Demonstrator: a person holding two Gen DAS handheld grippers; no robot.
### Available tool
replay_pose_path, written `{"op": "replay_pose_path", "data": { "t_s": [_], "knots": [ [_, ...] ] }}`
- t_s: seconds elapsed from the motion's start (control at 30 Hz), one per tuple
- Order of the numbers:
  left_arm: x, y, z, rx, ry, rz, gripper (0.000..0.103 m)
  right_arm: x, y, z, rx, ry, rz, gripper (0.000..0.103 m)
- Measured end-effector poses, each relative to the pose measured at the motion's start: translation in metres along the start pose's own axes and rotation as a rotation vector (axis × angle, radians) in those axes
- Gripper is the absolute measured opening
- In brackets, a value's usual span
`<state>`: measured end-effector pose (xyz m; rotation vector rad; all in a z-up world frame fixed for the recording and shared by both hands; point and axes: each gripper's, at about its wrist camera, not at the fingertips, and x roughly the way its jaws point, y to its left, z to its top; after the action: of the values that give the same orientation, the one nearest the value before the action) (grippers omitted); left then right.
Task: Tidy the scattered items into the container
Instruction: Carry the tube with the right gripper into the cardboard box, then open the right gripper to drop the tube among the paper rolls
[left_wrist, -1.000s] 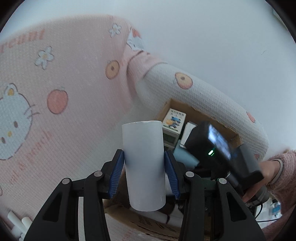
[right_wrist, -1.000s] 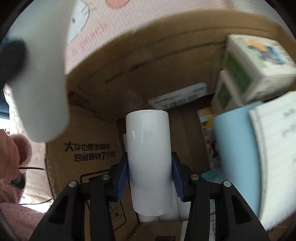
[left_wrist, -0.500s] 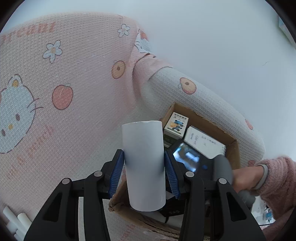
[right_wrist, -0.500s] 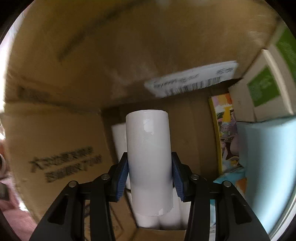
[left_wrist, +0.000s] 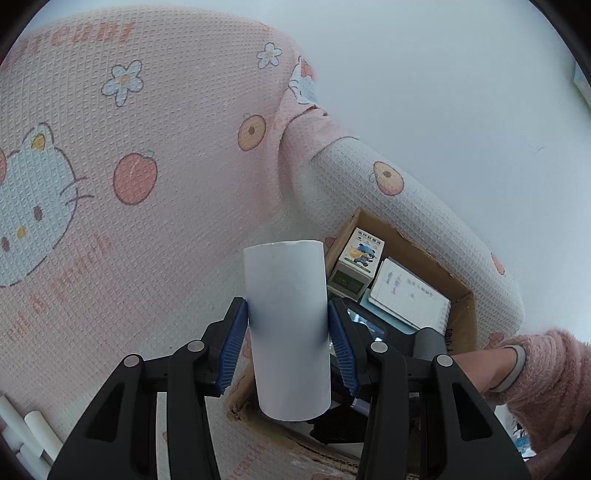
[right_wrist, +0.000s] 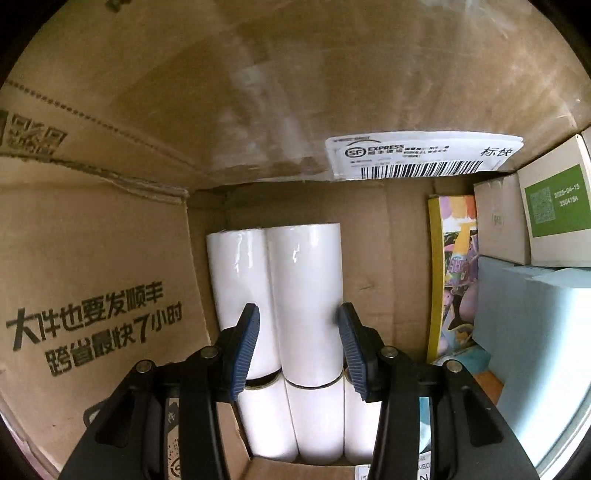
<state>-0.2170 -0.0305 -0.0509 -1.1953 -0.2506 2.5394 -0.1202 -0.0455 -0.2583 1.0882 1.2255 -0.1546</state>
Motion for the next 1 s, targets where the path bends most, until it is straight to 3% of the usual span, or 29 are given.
{"op": "replay_pose_path", "data": {
  "t_s": [0.3,0.4,0.57,0.77,1.0],
  "knots": [
    [0.005,-0.004,0.0,0.009,-0.009,0.01,0.049,-0.004,-0.02,-0.006,0.084,0.016,0.049,0.035],
    [0.011,-0.004,-0.001,-0.005,0.004,0.013,0.049,-0.024,-0.027,-0.011,0.131,-0.053,0.089,0.036],
    [0.019,-0.009,-0.003,0.001,0.015,0.029,0.049,-0.076,-0.031,-0.032,0.116,-0.226,0.008,0.036],
    [0.028,-0.024,-0.008,0.06,0.021,0.073,0.049,-0.112,-0.045,-0.056,0.153,-0.338,0.022,0.037],
    [0.044,-0.037,-0.018,0.081,0.06,0.064,0.049,-0.142,-0.052,-0.078,0.117,-0.452,-0.008,0.038]
  ]
}}
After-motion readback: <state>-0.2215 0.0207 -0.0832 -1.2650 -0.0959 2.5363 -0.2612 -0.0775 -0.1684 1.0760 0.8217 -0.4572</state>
